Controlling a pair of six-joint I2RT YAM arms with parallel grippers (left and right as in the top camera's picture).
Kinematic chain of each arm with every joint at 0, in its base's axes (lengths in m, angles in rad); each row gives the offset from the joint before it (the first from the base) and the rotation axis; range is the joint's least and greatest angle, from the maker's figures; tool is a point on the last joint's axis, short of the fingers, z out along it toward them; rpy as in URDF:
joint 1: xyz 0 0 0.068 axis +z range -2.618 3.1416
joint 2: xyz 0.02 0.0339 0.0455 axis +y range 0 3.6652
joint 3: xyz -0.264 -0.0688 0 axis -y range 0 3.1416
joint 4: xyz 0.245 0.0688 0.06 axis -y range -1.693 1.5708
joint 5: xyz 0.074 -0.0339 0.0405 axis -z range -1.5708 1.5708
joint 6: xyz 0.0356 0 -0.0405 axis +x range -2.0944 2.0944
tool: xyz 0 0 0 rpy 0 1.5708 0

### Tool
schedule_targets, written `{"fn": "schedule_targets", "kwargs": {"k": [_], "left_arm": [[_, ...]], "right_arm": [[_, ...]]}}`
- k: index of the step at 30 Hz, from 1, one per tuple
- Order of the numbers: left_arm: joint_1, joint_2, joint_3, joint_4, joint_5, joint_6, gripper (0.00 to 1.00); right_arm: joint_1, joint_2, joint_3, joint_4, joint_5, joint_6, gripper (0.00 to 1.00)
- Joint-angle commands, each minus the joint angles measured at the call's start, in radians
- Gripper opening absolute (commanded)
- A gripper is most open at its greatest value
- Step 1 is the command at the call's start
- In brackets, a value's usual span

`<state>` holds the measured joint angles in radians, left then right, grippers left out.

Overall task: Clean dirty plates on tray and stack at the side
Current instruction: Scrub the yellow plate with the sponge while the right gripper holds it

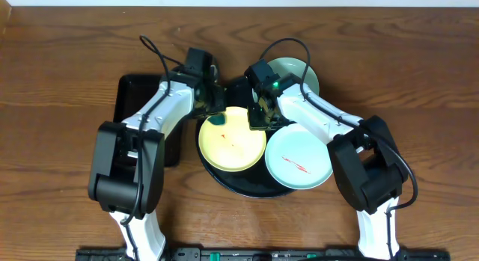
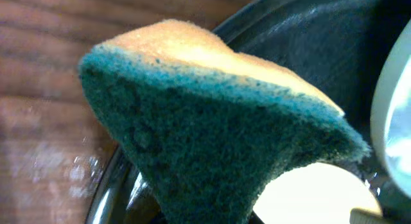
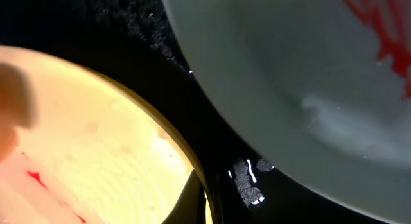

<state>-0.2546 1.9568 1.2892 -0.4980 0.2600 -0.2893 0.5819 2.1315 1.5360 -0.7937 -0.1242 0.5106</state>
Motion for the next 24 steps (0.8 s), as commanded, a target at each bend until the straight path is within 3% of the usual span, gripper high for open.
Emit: {"fn": "schedule_targets", "kwargs": {"k": [1, 6, 12, 24], "left_arm": [[0.010, 0.029, -0.029, 0.054, -0.049, -0.030, 0.08], [0.042, 0.029, -0.029, 0.178, -0.183, -0.029, 0.08], [0.042, 0.027, -0.019, 0.245, -0.219, -0.029, 0.07], [0.013, -0.048, 0.010, -0.112, -0.220, -0.065, 0.08]], "right_arm": [[0.022, 0.018, 0.001, 0.042, -0.053, 0.026, 0.01], [0.022, 0.018, 0.001, 0.042, -0.053, 0.026, 0.01], [0.022, 0.018, 0.001, 0.053, -0.053, 0.026, 0.01], [0.022, 0.018, 0.001, 0.062, -0.053, 0.023, 0.01]]}}
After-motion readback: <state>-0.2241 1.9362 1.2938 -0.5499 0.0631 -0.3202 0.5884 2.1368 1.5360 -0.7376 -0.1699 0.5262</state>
